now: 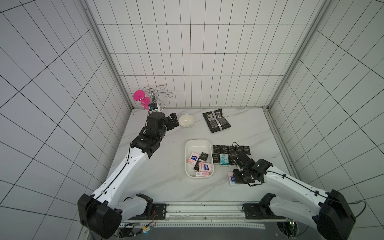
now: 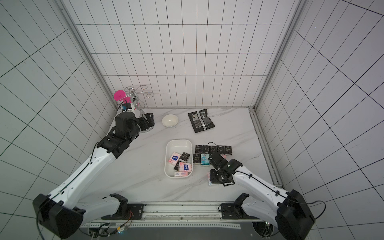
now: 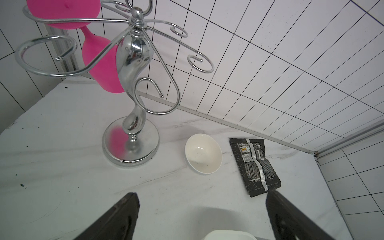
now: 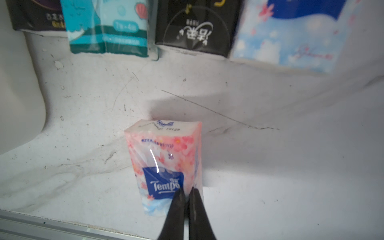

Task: Take the pocket tissues out of the storage box
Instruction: Pick up the pocket tissues from the center of the board, then place the pocket tissues at the center of the board.

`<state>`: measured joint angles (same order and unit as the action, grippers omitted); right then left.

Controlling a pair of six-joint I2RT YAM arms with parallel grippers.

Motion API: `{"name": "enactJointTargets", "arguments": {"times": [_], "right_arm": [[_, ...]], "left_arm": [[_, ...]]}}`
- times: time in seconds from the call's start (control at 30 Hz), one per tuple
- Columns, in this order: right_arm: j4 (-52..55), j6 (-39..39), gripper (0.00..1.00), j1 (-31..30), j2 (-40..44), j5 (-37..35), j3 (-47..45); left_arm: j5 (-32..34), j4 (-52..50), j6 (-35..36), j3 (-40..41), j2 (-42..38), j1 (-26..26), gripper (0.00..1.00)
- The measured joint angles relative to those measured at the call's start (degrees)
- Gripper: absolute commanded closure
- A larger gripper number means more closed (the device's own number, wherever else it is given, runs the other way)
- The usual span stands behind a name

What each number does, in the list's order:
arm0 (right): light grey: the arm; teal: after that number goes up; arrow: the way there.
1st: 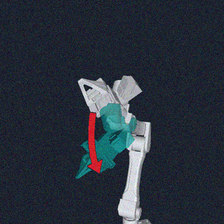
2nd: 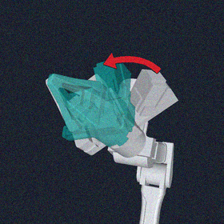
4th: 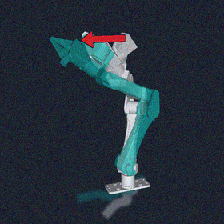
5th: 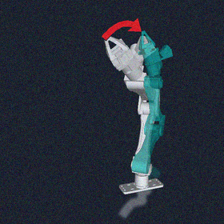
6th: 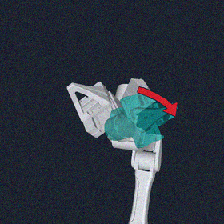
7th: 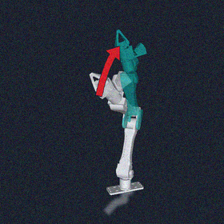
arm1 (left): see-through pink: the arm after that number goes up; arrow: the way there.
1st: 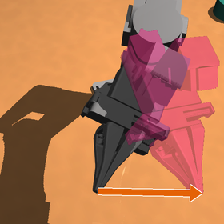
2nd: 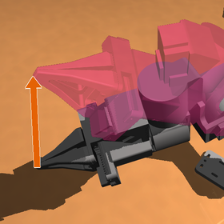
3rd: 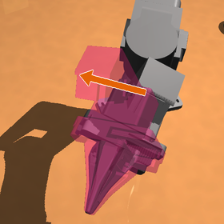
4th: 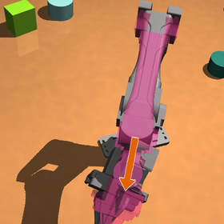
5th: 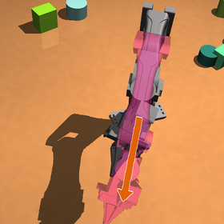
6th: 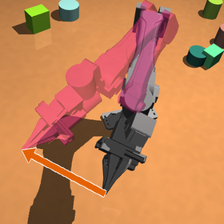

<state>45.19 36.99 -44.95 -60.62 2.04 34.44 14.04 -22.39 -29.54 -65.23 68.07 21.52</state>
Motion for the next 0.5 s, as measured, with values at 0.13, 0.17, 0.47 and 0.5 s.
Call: {"name": "enactJointTargets", "arguments": {"times": [0.13,0.17,0.47,0.5], "right_arm": [[2.01,0.37,1.00,0.02,0.44,-1.09,1.55],[2.56,0.37,1.00,0.09,0.48,-1.49,2.29],[7.89,-3.41,1.00,8.63,2.56,-6.12,13.29],[8.28,-4.57,1.00,11.08,2.45,-6.51,14.69]], "left_arm": [[-0.20,0.37,-0.04,0.02,-0.09,0.00,0.01],[-0.20,0.42,-0.04,0.07,-0.17,0.00,0.01],[-0.92,0.76,-0.59,0.33,-1.09,0.00,0.01],[-1.18,0.79,-0.68,0.42,-1.16,0.00,0.01]]}}
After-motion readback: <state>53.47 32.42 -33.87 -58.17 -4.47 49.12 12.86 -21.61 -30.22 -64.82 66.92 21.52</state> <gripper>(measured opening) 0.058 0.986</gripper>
